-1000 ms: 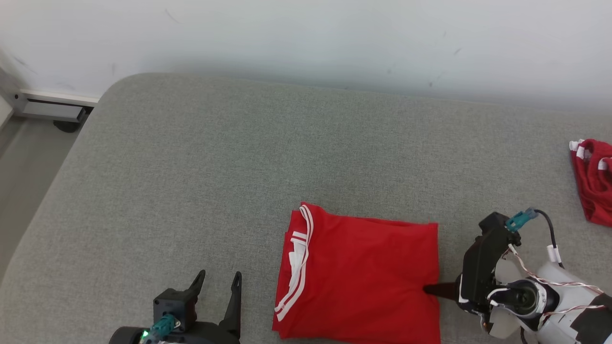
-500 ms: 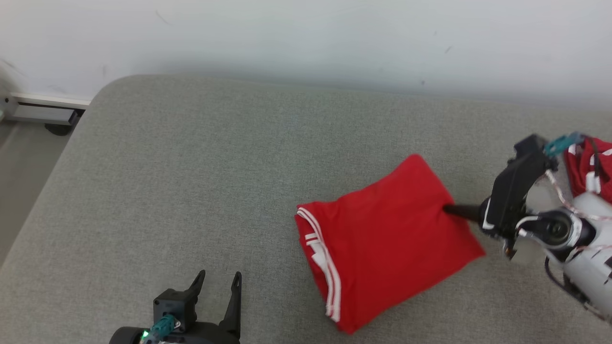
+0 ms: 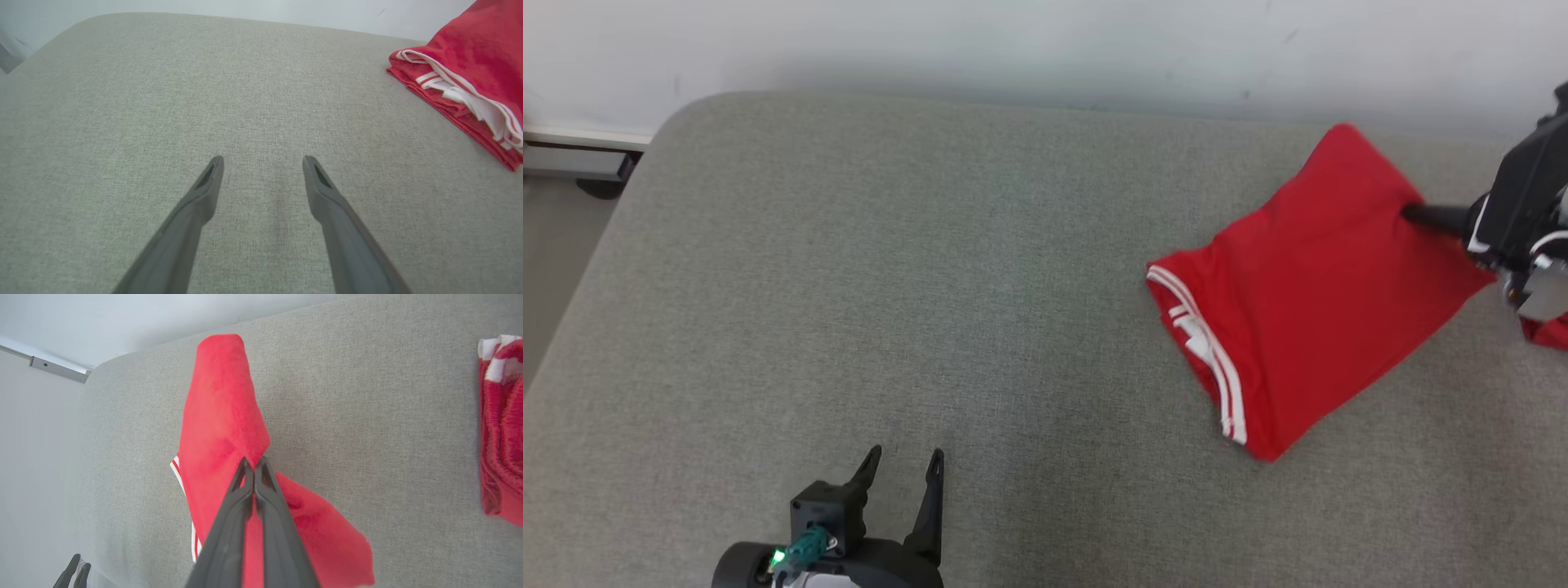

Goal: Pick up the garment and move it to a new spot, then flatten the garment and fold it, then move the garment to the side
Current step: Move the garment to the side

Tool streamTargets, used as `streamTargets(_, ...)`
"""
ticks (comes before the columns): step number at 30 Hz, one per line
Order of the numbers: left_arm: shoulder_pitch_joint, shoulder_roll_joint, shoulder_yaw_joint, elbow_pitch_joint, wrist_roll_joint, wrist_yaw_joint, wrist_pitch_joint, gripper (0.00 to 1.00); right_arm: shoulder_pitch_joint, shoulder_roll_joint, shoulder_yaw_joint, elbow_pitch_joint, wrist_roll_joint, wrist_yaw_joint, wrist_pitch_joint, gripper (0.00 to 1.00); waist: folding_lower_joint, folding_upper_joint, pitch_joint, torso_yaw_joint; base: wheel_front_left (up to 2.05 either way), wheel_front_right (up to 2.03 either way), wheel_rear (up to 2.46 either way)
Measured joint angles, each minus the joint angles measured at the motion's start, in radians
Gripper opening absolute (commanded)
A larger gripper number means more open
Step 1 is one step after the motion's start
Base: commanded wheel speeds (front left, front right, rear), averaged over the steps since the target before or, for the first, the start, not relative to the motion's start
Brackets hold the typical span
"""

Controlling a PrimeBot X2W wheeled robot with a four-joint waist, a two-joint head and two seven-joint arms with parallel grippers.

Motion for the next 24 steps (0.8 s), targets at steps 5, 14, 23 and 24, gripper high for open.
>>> streamTargets(5,-0.009,-0.001,-0.003,-0.01,0.001,0.0,0.0,1.0,-0.049,-0.01,-0.009,0.027,-0.013,0.0,0.0,0.0,0.0,0.0,0.027,-0.018,0.0,0.0,0.0)
streamTargets(14,-0.049,-0.002,-0.008,-0.026,0.01,0.0,0.0,1.0,-0.134,-0.049,-0.029,0.08,-0.043,0.0,0.001,0.0,0.0001,0.0,0.08,-0.056,0.0,0.0,0.0)
streamTargets(23,-0.077,-0.002,-0.017,-0.025,0.02,0.0,0.002,1.0,-0.172,-0.101,-0.042,0.132,-0.067,0.0,0.005,0.0,-0.0001,0.0,0.113,-0.089,0.0,0.0,0.0)
streamTargets(24,-0.082,-0.003,-0.017,-0.026,0.022,0.0,0.001,1.0,-0.177,-0.11,-0.043,0.132,-0.072,0.0,0.005,0.0,-0.0001,0.0,0.116,-0.09,0.0,0.0,0.0)
